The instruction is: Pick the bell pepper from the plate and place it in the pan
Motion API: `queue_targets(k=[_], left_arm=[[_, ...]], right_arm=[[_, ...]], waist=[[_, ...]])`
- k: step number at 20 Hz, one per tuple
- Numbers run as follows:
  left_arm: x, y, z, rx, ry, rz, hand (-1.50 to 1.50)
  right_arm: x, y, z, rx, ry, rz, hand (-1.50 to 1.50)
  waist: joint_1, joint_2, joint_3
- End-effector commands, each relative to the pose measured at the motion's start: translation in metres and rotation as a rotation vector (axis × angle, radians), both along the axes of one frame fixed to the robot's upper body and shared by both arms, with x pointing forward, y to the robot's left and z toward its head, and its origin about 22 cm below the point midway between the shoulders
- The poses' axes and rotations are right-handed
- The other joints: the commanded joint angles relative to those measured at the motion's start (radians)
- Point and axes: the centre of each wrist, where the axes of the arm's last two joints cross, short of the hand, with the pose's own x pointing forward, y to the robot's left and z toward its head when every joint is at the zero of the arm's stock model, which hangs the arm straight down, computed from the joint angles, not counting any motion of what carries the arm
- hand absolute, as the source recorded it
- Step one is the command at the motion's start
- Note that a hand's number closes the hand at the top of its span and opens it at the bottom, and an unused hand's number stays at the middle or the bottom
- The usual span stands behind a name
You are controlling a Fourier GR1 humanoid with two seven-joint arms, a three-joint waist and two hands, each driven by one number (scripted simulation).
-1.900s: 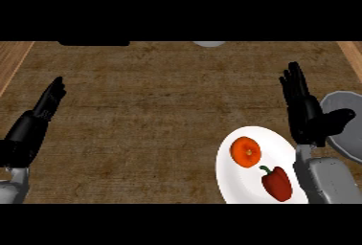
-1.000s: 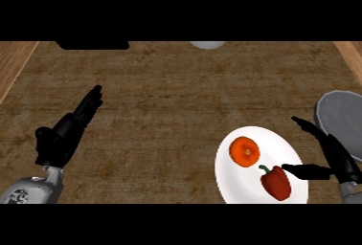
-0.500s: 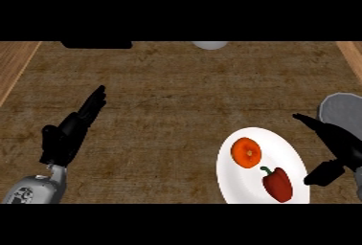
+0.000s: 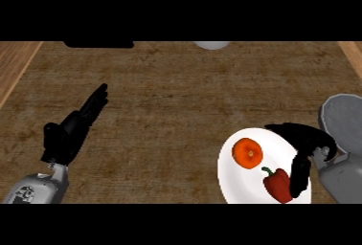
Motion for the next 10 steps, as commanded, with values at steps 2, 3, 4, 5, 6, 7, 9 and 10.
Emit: queue_targets(k=[2,3,4,5,6,7,9,10], left_arm=[[-0.002,-0.006,-0.005,-0.001,0.006,0.033,0.0],[0.005,-0.015,-0.015,0.015,-0.011,0.031,0.0],[0.0,0.004,-0.01,-0.002,0.024,0.017,0.0],[0.005,0.011,0.0,-0.013,-0.009,0.028,0.0],[-0.014,0.004,0.0,-0.009,-0.01,0.012,0.0],[0.004,0.015,0.003,-0.017,0.007,0.026,0.0],[-0.003,0.014,-0.009,0.0,0.014,0.023,0.0],[-0.001,0.003,0.001,0.006,0.006,0.015,0.0]], right_arm=[[-0.008,0.028,0.015,-0.088,0.102,0.031,-1.5],[0.0,0.031,0.013,-0.088,0.07,0.023,-1.5],[-0.012,0.035,0.004,-0.097,0.09,0.022,-1.5],[-0.01,0.039,0.015,-0.151,0.083,0.028,-1.5],[-0.02,0.047,0.007,-0.123,0.067,0.011,-1.5],[-0.001,0.041,0.005,-0.149,0.076,0.014,-1.5],[-0.012,0.037,-0.008,-0.161,0.083,0.002,-1.5],[-0.026,0.048,-0.003,-0.167,0.079,0.01,-1.5]], waist=[[-0.021,-0.003,0.001],[-0.019,-0.001,0.002],[-0.019,-0.002,0.002],[-0.02,-0.003,0.001],[-0.015,-0.004,0.002],[-0.013,0.0,0.002],[-0.017,-0.001,0.002],[-0.022,-0.003,0.002]])
